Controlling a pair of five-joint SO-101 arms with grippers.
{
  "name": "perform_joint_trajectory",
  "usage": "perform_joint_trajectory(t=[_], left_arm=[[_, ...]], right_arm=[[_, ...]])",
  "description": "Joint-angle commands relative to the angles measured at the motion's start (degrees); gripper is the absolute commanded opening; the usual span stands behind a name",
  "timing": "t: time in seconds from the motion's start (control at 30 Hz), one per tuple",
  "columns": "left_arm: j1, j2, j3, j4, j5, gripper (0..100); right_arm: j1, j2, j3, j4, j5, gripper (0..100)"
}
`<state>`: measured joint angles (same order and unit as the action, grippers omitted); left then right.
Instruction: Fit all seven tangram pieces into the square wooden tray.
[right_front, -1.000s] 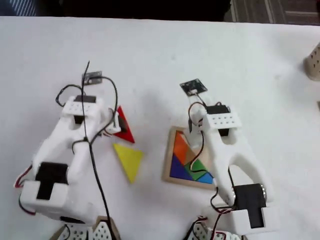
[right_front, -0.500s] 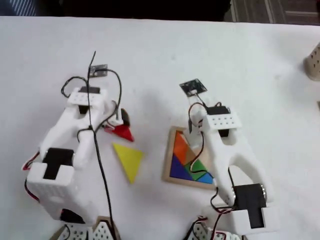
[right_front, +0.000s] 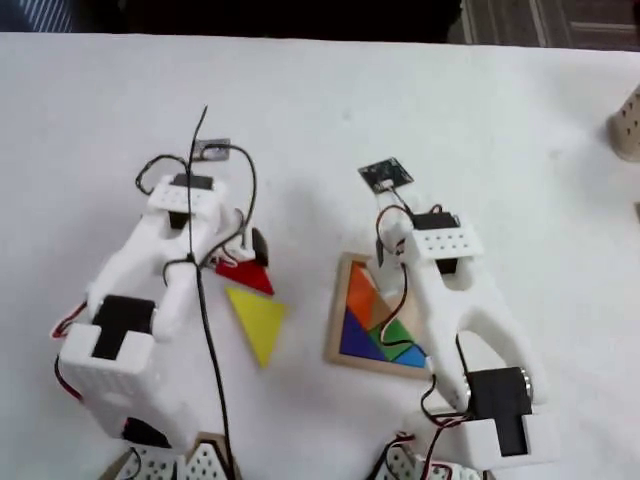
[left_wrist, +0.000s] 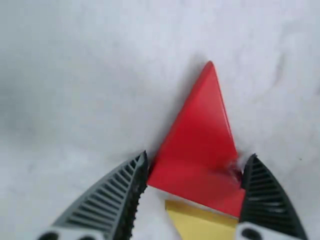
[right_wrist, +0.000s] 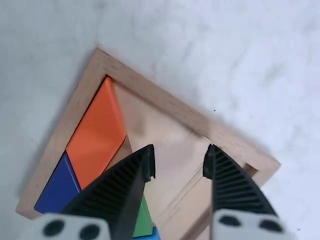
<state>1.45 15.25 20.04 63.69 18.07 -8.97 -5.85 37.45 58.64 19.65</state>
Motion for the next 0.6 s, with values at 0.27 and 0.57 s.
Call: perform_joint_trajectory(t=[0.27,0.57], left_arm=[[-1.63,-2.86,-1.93,6.33,-9.23,41],[-0.48,-9.19,5.36,2.90,-5.80,39]], right_arm=[[0.48,-2.51,-0.18,-0.84,0.62,15.9],[0.40,-2.51,-0.18,-0.84,0.70,15.9]])
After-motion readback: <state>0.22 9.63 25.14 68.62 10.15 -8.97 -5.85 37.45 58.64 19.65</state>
